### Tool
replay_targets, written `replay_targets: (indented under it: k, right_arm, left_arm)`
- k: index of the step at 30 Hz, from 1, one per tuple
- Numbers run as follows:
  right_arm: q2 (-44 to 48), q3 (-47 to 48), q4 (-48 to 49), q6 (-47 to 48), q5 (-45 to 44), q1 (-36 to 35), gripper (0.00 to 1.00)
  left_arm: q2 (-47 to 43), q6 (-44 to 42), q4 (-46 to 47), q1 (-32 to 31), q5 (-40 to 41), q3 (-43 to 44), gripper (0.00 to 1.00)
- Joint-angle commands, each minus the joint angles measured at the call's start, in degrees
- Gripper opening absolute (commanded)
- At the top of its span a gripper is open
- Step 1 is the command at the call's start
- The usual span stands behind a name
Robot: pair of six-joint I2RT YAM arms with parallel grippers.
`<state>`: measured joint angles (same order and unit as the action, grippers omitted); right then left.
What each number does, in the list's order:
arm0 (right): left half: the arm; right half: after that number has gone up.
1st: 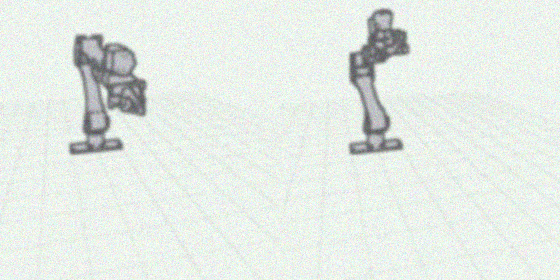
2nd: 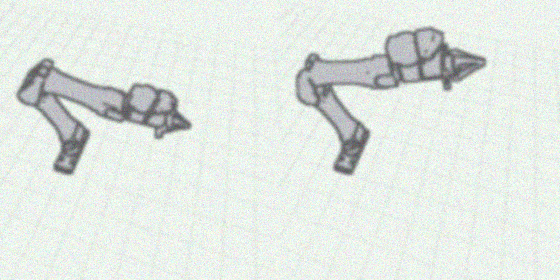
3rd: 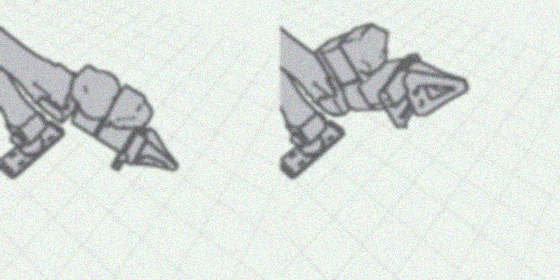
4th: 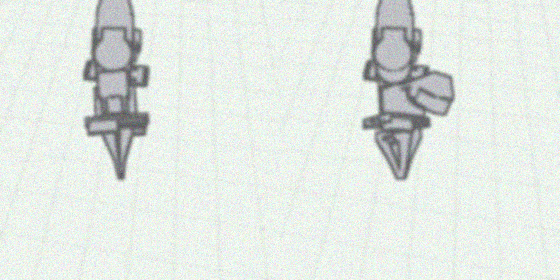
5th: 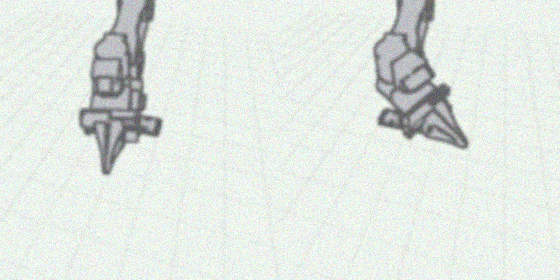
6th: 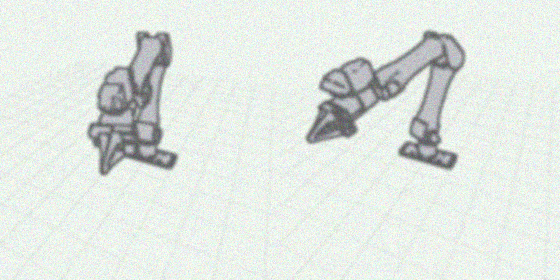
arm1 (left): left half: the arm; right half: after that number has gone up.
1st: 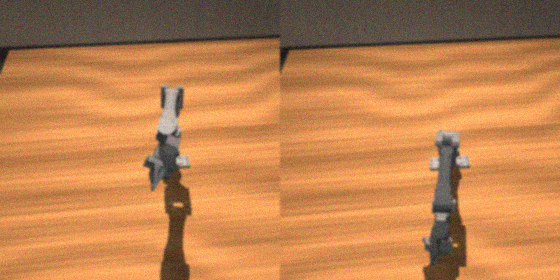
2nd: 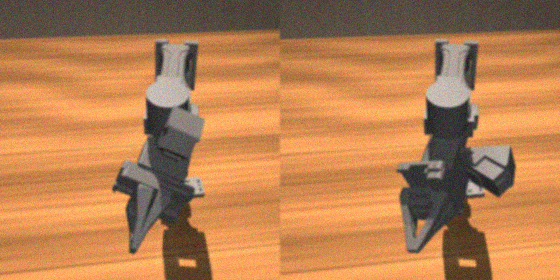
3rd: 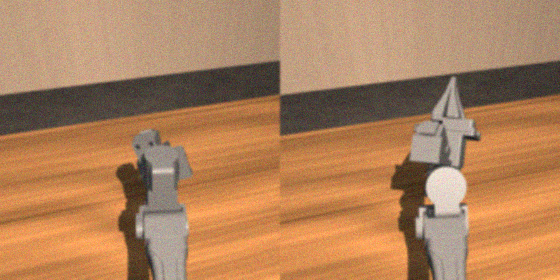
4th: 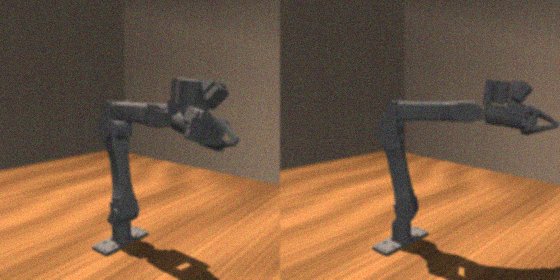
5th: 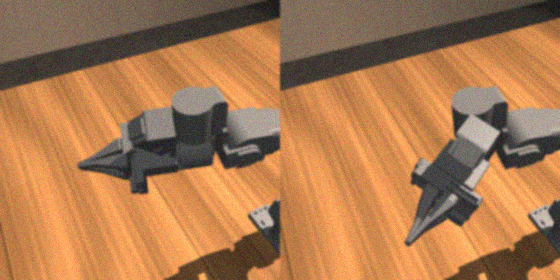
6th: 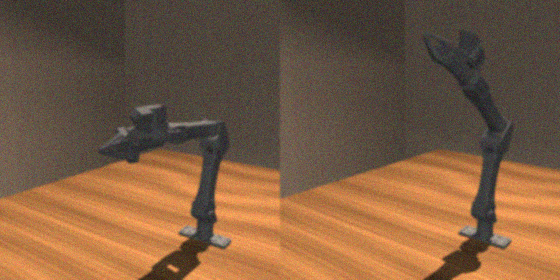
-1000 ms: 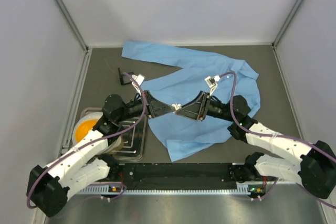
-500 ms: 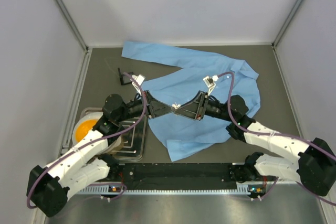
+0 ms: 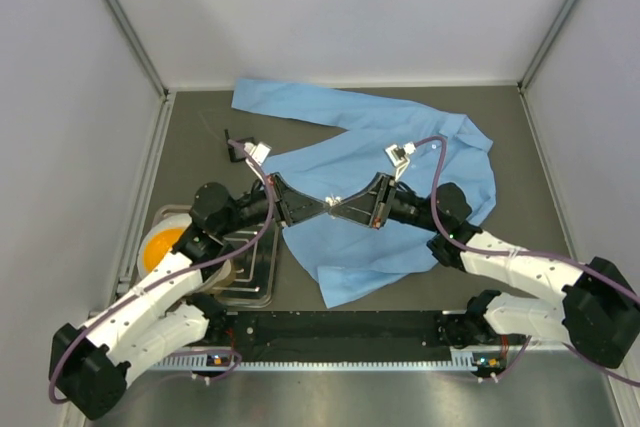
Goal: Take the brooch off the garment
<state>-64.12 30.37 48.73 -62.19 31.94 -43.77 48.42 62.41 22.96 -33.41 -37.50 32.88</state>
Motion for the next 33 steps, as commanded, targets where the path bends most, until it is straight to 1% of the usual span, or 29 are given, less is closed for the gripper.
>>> replay_targets:
  k: [1, 3, 7, 10, 14, 17, 22, 24, 26, 29, 31, 33]
  right_arm:
    - [0.2, -1.7, 2.3, -1.3, -3.0, -0.2, 0.11]
    - [-0.7, -2.2, 3.2, -2.4, -3.0, -0.2, 0.1]
    - [-1.7, -2.5, 5.8, -3.9, -2.8, -0.2, 0.06]
    - [-2.3, -2.8, 7.2, -4.5, -2.7, -0.2, 0.0]
    - [-2.1, -4.6, 10.5, -4.6, -3.0, -0.2, 0.0]
    - [-2.1, -4.9, 9.7, -3.8, -3.0, -0.1, 0.0]
    - [-3.6, -4.3, 11.4, -5.4, -1.7, -0.1, 0.0]
    - [-3.7, -4.0, 10.9, -5.8, -1.6, -0.2, 0.0]
    - [-4.1, -3.8, 10.2, -6.4, -1.4, -0.1, 0.0]
    - [-4.1, -3.8, 8.7, -6.9, -2.4, -0.2, 0.0]
    - [-3.3, -3.7, 6.3, -6.5, -3.4, -0.3, 0.0]
    - [-2.4, -3.8, 1.9, -6.1, -6.1, -0.6, 0.0]
  left_arm:
    - [-4.0, -4.7, 2.8, -0.2, 0.0, 1.4, 0.0]
    - [-5.0, -7.4, 1.8, -0.3, 0.1, 1.6, 0.0]
    - [-5.6, -10.1, 1.3, -0.4, -1.4, 1.8, 0.0]
    - [-5.9, -13.0, 0.7, -0.6, -3.5, 2.3, 0.0]
    - [-8.4, -17.8, -3.2, -0.7, -2.3, 2.7, 0.0]
    - [-9.4, -18.8, -4.4, -0.6, -1.3, 2.6, 0.0]
    - [-10.3, -19.9, -3.9, -0.8, -2.6, 2.4, 0.0]
    - [-10.9, -22.1, -4.9, -0.8, -2.9, 3.1, 0.0]
    - [-10.9, -24.7, -7.9, -0.7, -3.0, 4.5, 0.0]
    - [-10.5, -26.5, -10.4, -0.8, -3.1, 6.4, 0.0]
    - [-10.8, -27.0, -11.1, -0.8, -2.2, 7.2, 0.0]
    - [-11.6, -28.1, -12.4, -0.9, -0.8, 7.4, 0.0]
